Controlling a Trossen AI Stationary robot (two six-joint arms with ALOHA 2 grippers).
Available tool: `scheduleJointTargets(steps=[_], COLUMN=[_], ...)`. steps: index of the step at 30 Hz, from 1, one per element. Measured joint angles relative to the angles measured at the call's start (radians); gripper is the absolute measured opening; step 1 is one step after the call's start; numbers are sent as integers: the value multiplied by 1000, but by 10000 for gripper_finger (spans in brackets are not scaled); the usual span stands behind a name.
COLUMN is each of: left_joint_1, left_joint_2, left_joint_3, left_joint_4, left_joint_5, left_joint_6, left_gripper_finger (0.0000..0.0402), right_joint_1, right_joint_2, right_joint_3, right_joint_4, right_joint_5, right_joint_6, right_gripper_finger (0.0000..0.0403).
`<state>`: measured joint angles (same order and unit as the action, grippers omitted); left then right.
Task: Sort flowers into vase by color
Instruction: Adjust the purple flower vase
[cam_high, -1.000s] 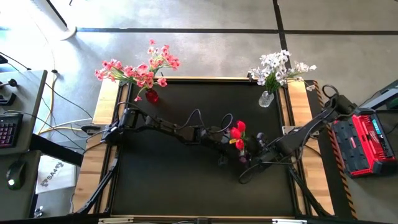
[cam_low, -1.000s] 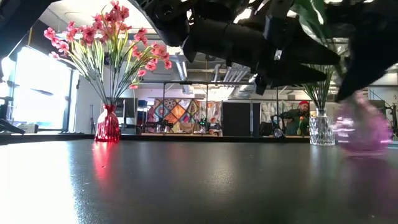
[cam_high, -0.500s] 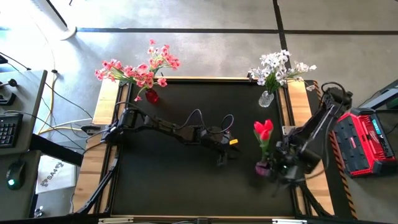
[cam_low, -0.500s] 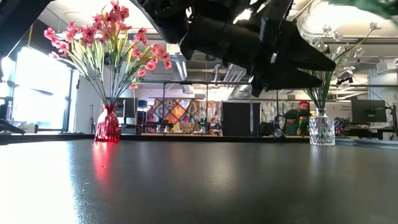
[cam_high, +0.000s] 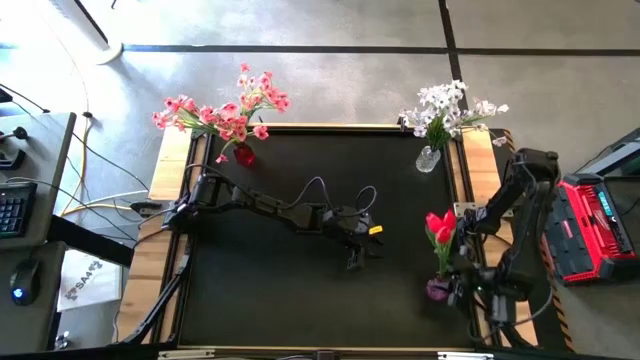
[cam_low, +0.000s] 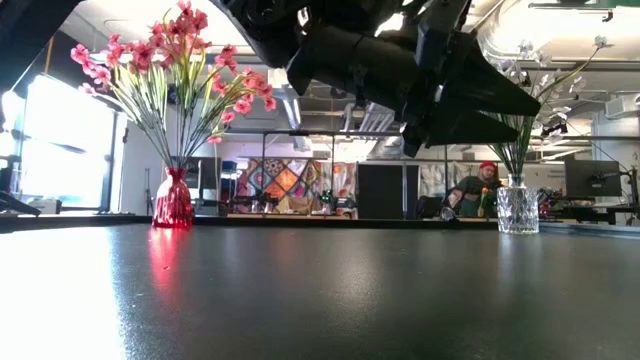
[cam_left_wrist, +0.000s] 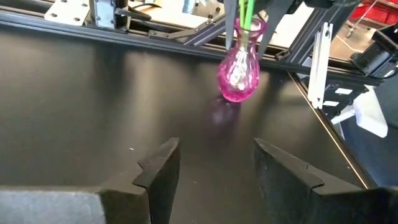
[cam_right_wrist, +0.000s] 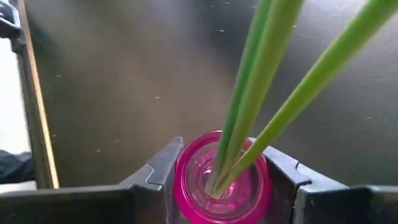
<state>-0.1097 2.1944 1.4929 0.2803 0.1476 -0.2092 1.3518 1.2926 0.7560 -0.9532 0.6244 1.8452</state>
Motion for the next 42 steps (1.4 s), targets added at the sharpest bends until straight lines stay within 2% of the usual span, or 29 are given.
scheduleJointTargets(steps=[6,13,16,18,23,29,33,36,39,42], left_joint_1=[2,6,6,6,8,12,12,12,12,12], left_joint_2=[0,0,0,0,0,0,0,0,0,0], left_joint_3=[0,0,0,0,0,0,0,0,0,0], left_joint_4=[0,-21,-26,-26,-30,-30,-30,-30,-30,-30], left_joint_5=[0,-1,-2,-12,-27,-27,-27,-27,-27,-27], left_joint_6=[-24,-24,-24,-24,2,-7,-7,-7,-23,-25], left_gripper_finger=[188,188,188,188,188,188,188,188,188,188], right_joint_1=[33,33,33,28,8,-14,-16,-4,10,15], right_joint_2=[56,71,74,75,78,78,76,79,78,78], right_joint_3=[4,10,31,49,54,54,42,3,-23,-26], right_joint_4=[27,62,13,-33,-90,-107,-61,48,152,160], right_joint_5=[27,22,-30,-28,26,110,106,97,94,90], right_joint_6=[31,-149,-161,-181,-245,-250,-272,-302,-347,-354], right_gripper_finger=[140,148,154,152,142,148,149,155,174,204])
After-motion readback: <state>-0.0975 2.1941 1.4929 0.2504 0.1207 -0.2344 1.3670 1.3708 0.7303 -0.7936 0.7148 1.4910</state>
